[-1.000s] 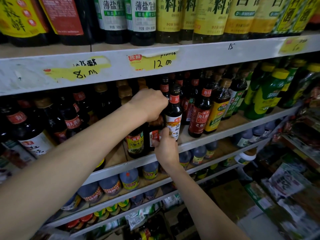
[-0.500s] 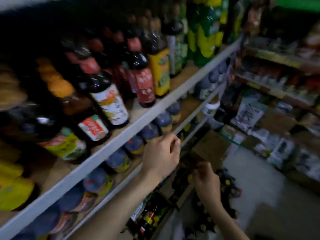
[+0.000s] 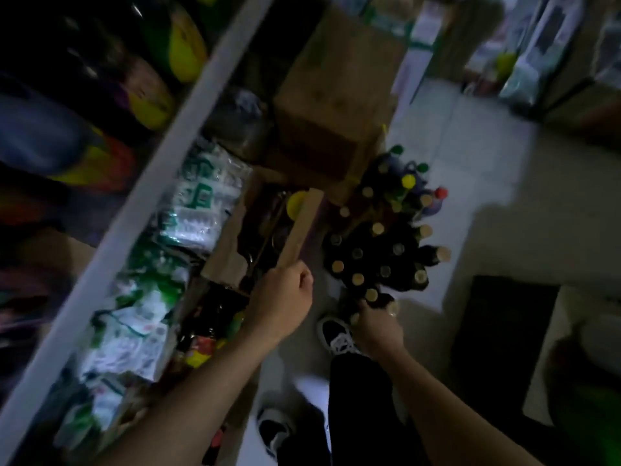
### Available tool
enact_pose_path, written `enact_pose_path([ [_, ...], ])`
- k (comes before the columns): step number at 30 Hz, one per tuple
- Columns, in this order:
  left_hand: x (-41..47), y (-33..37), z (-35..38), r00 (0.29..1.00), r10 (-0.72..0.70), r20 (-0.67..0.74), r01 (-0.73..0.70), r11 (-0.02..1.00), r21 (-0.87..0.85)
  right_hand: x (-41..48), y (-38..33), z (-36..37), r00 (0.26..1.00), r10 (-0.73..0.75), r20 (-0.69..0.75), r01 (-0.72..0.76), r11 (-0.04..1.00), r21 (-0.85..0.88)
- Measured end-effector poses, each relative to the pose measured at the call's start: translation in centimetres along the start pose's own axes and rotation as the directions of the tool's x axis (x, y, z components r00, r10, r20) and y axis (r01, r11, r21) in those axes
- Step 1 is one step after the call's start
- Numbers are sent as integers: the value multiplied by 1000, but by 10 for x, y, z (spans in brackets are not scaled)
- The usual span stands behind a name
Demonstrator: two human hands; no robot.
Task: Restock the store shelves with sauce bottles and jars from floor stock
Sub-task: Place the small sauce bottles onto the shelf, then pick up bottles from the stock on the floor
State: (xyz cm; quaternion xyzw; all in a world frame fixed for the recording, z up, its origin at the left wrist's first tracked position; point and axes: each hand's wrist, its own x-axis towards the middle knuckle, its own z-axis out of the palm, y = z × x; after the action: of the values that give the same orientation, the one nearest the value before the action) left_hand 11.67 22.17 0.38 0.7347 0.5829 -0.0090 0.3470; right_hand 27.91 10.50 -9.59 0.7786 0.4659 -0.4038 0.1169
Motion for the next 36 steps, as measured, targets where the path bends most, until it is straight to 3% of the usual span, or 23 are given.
enact_pose_path([
  [2, 7, -22, 43, 996, -48, 75, 49, 999, -7, 30, 9, 43, 997, 8, 73, -3, 997, -79],
  [6, 23, -42, 96, 976, -81, 201, 78, 997, 23, 69, 27, 100, 995, 48, 86, -31, 981, -191],
  [10, 34, -48, 115, 964, -75, 254, 53, 994, 92, 84, 36, 109, 996, -46, -79, 34, 987, -154],
  [13, 39, -48, 120, 941, -45, 335, -10, 987, 162, 69, 28, 75, 980, -78, -185, 61, 994, -92],
  [16, 37, -47, 120, 825, 90, 558, -145, 988, 55, 33, 21, 17, 959, -145, -245, 142, 989, -30],
  [18, 32, -36, 115, 744, 216, 633, -181, 976, -120, 4, 22, -29, 961, -178, -210, 213, 964, 159],
  [20, 25, -21, 112, 735, 301, 607, -89, 931, -354, -14, 26, -70, 980, -159, -120, 199, 834, 515],
  [22, 22, -5, 108, 799, 275, 535, -24, 903, -428, -22, 34, -95, 986, -161, -38, 133, 634, 761],
  [25, 25, 8, 102, 884, 205, 421, -26, 919, -393, -20, 53, -104, 975, -219, -33, 115, 370, 922],
  [26, 28, 9, 101, 899, 180, 398, -1, 911, -411, -15, 62, -97, 978, -208, -36, 107, 342, 934],
  [27, 32, 10, 100, 907, 154, 393, 44, 891, -451, -8, 73, -84, 988, -142, -52, 107, 412, 905],
  [28, 34, 10, 98, 909, 121, 399, 101, 865, -491, 2, 86, -67, 996, -22, -90, 86, 581, 809],
  [29, 36, 11, 97, 908, 87, 410, 158, 833, -529, 13, 99, -47, 984, 94, -150, 23, 772, 635],
  [30, 37, 10, 95, 904, 63, 422, 209, 797, -567, 22, 109, -27, 970, 158, -184, -56, 884, 463],
  [32, 37, 7, 97, 897, 46, 439, 267, 736, -623, 36, 120, 13, 977, 180, -112, -136, 937, 321],
  [34, 34, 5, 100, 890, 36, 455, 304, 696, -651, 49, 120, 46, 992, 126, -24, -111, 936, 333],
  [36, 30, 3, 104, 891, -9, 454, 345, 663, -665, 60, 118, 69, 997, 57, -48, -42, 964, 263],
])
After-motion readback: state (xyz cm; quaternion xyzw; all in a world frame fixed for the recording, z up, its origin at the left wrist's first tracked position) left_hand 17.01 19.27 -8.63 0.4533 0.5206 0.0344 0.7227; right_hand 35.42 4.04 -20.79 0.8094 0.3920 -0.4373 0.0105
